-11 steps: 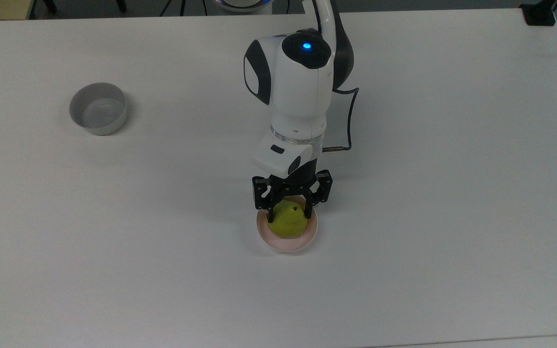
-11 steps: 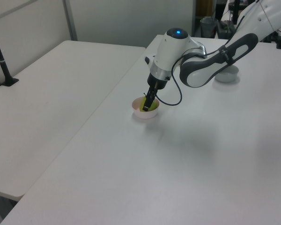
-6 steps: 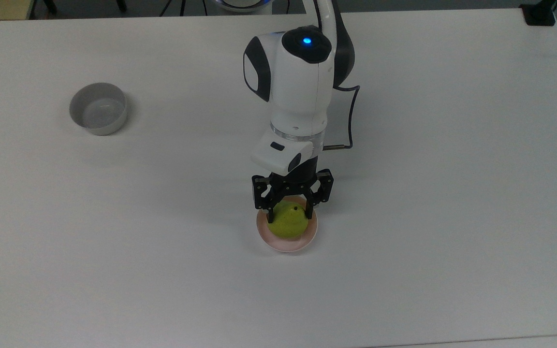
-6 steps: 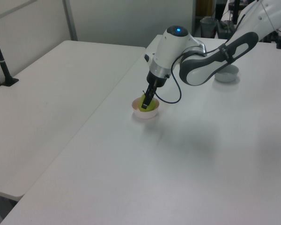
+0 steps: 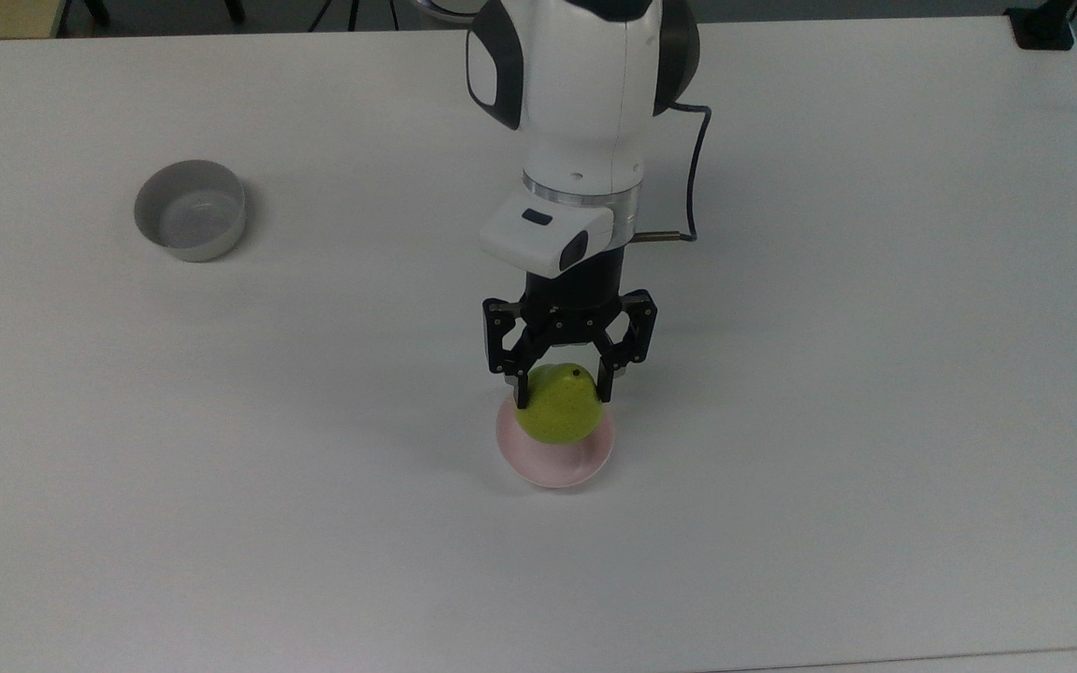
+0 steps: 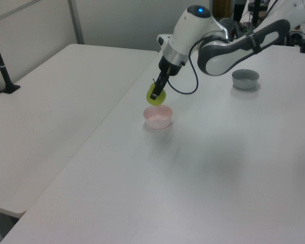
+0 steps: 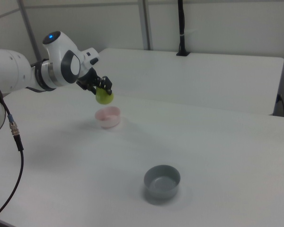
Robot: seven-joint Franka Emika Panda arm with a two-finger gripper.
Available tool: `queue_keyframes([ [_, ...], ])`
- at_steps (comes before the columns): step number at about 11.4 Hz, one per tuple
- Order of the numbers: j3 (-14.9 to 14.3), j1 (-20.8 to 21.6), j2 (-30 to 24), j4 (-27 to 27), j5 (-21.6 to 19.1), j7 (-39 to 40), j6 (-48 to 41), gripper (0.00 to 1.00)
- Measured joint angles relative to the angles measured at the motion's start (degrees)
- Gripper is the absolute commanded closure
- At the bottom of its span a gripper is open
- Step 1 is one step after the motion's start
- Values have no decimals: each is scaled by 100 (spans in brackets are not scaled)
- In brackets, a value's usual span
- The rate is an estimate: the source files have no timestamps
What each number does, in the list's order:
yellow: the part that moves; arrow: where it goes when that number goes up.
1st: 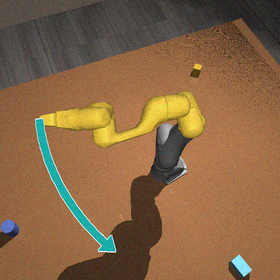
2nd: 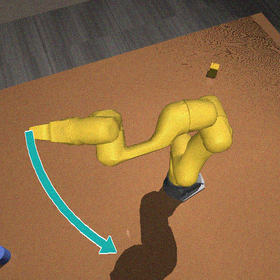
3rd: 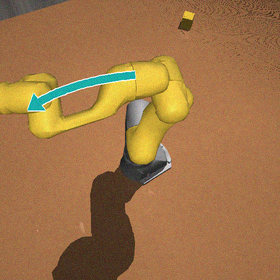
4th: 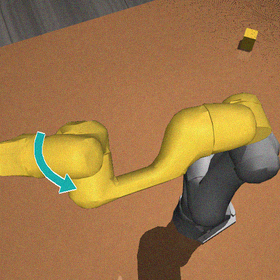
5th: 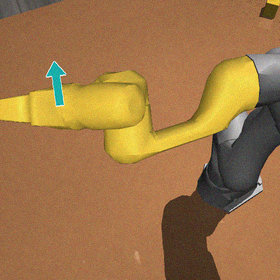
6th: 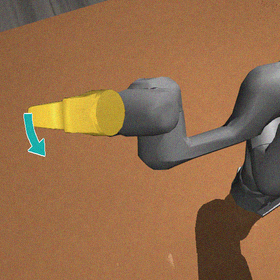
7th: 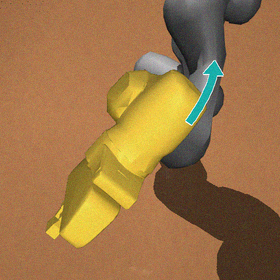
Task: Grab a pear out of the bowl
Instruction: 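Lift the pear up out of the pink bowl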
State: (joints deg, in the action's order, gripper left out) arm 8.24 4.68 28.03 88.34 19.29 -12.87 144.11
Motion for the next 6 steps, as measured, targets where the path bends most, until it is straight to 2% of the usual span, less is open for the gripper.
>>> queue_keyframes([
  [3, -73, -118, -89, 3, -4, -9, -45, 69],
  [6, -120, -665, -80, 16, -3, 81, -45, 69],
])
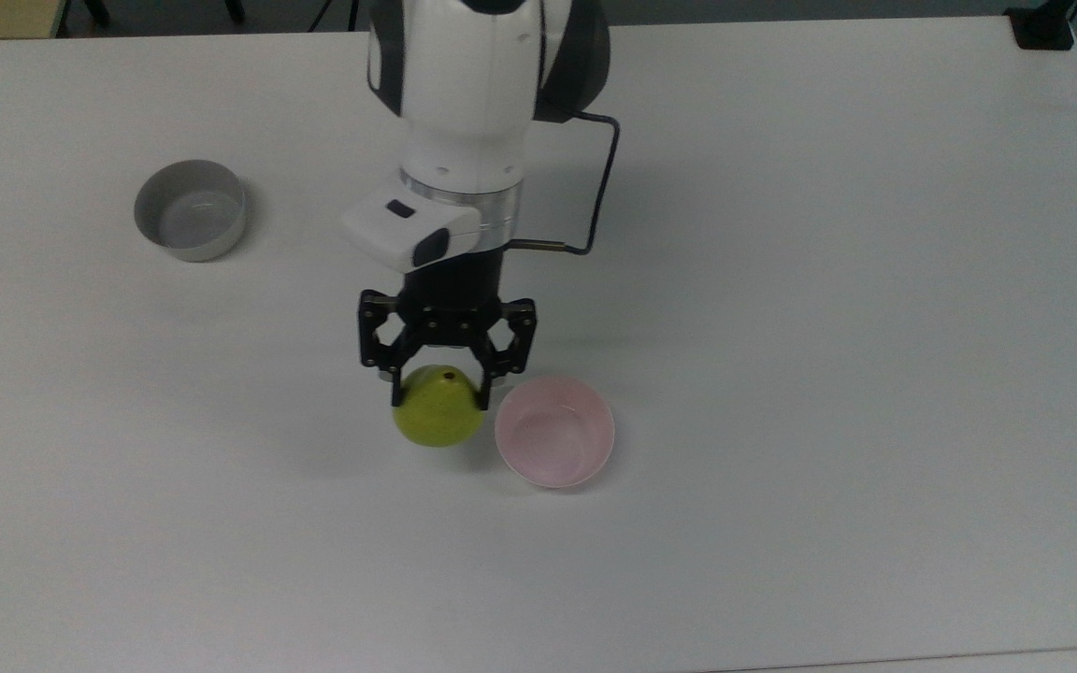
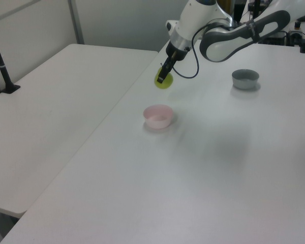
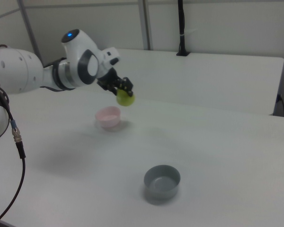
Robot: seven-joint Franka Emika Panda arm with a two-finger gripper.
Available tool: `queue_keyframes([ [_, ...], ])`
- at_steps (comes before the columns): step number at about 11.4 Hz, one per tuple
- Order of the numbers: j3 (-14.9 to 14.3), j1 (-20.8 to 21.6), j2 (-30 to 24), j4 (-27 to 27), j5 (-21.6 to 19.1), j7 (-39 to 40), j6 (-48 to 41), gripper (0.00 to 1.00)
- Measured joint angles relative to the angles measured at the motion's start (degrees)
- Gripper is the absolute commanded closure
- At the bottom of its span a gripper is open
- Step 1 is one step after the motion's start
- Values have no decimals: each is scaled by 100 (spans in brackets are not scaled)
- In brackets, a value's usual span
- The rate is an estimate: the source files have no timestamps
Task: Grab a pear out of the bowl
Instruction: 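Lift the pear up out of the pink bowl, then carry the pear beside the pink bowl and lower it to the table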
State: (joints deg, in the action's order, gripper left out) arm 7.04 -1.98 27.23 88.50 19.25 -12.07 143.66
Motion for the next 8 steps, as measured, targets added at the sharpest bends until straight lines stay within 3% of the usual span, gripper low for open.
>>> queue_keyframes([
  [4, -8, -615, 269, 30, 1, 268, 104, 69],
  [8, -12, -705, 615, 28, 2, 269, 443, 64],
])
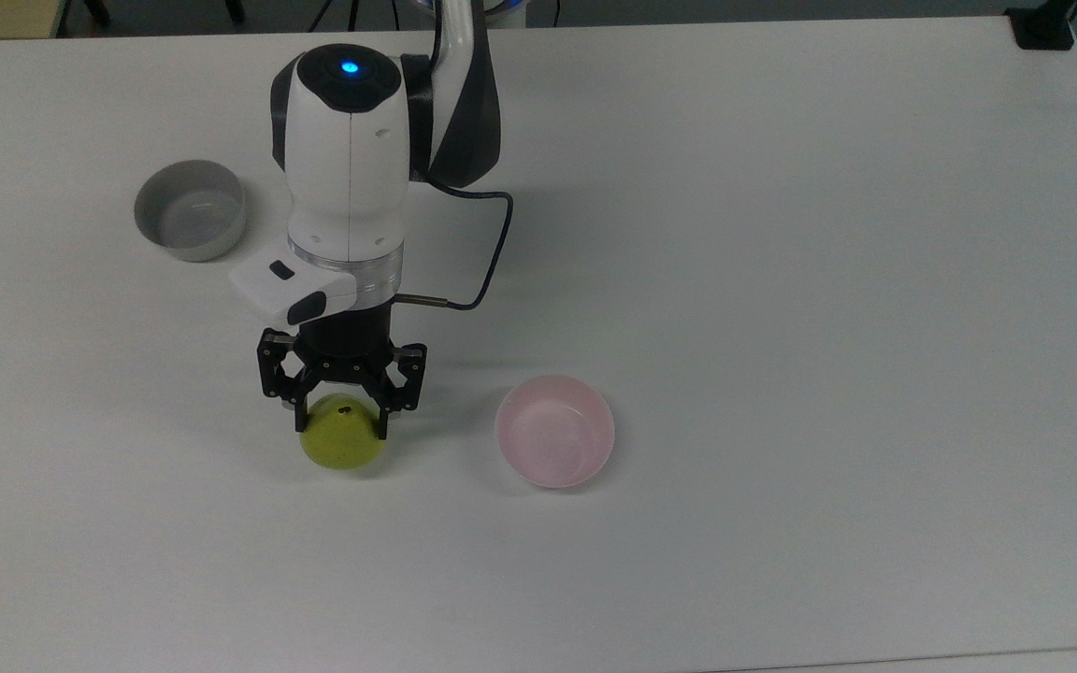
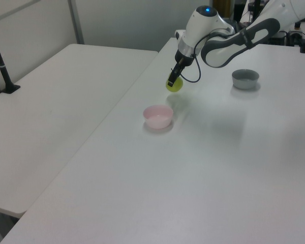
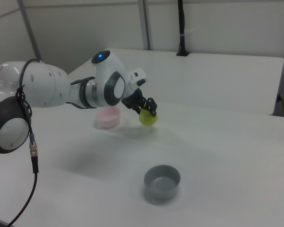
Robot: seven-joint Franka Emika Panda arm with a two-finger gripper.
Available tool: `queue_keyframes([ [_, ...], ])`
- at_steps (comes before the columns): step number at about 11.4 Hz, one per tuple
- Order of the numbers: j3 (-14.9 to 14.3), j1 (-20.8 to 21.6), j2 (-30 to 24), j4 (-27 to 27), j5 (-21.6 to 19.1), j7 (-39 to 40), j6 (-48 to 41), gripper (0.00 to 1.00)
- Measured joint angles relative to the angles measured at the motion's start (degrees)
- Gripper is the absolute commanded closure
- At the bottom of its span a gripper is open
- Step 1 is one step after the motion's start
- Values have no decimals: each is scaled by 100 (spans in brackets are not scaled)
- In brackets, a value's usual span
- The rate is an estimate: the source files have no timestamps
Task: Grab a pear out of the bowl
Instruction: 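Carry the pear beside the pink bowl and lower it to the table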
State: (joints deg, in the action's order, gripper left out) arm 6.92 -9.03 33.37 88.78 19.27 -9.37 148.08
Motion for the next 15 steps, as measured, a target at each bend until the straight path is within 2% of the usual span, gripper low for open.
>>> queue_keyframes([
  [2, -2, -21, 136, 1, 0, 0, 355, 58],
  [4, -2, -51, 228, 1, 0, 0, 456, 56],
  [5, -2, -53, 244, 0, 0, 0, 456, 45],
  [6, -2, -53, 246, 0, 0, 0, 456, 41],
  [7, -2, -53, 247, 0, 0, 0, 456, 32],
  [9, -2, -53, 268, 0, 0, 0, 456, 21],
  [10, -2, -53, 282, 0, 0, 0, 456, 21],
  [12, -2, -53, 288, -2, 1, 0, 456, 11],
  [15, -2, -53, 288, -5, 1, 0, 456, 11],
])
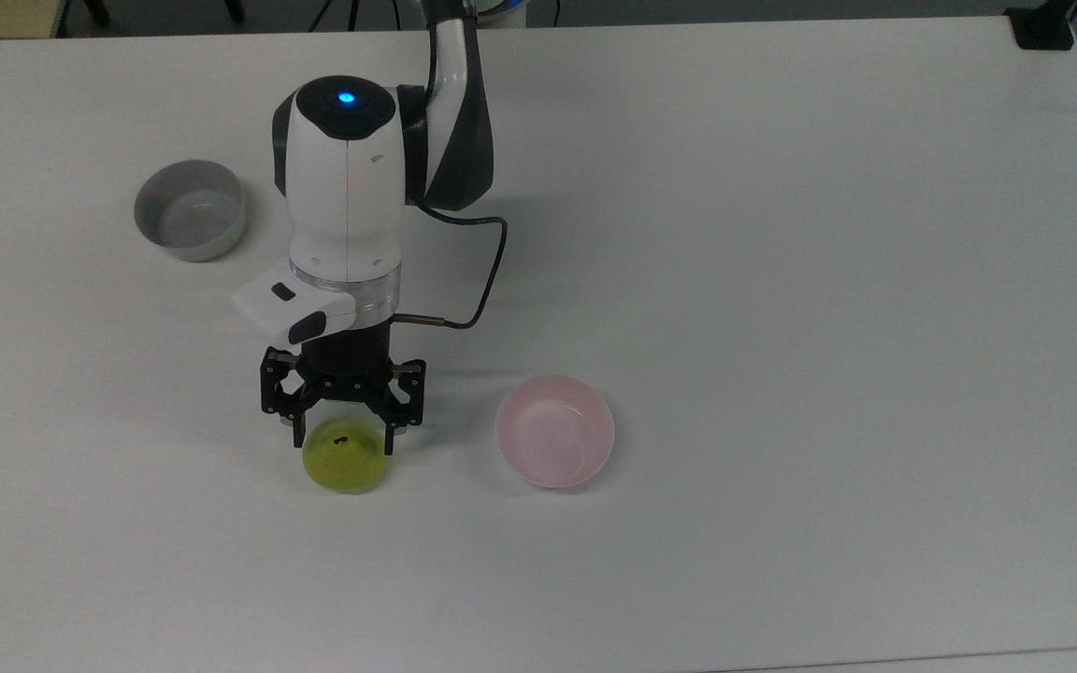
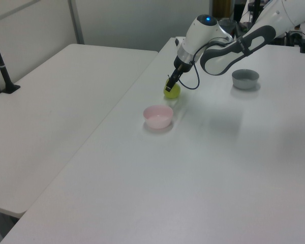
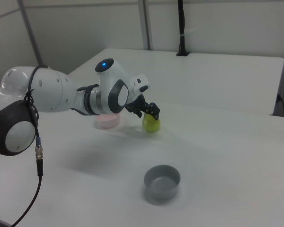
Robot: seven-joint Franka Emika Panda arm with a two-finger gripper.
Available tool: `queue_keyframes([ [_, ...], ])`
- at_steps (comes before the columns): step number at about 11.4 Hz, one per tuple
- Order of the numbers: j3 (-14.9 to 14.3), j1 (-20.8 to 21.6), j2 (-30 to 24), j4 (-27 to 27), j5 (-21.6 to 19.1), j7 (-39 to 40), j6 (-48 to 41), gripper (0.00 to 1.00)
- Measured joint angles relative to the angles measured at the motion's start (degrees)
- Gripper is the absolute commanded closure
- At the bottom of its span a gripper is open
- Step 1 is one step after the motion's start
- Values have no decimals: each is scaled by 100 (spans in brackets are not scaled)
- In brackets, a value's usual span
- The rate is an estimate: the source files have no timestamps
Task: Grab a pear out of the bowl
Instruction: 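Carry the pear beside the pink bowl and lower it to the table, then open the gripper to release the pear upright on the table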
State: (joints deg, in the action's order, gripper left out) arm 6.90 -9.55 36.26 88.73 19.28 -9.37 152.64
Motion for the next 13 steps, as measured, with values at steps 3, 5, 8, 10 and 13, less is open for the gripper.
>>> queue_keyframes([
  [3, 0, 0, -22, -95, -1, -1, 44, 8],
  [5, 10, 5, -175, -254, -35, -23, 57, 0],
  [8, 92, 180, -701, -301, -73, -292, -641, 0],
  [10, 108, 407, -1103, -308, -241, -364, -1458, 0],
  [13, 121, 669, -1744, -310, -770, -364, -2666, 0],
])
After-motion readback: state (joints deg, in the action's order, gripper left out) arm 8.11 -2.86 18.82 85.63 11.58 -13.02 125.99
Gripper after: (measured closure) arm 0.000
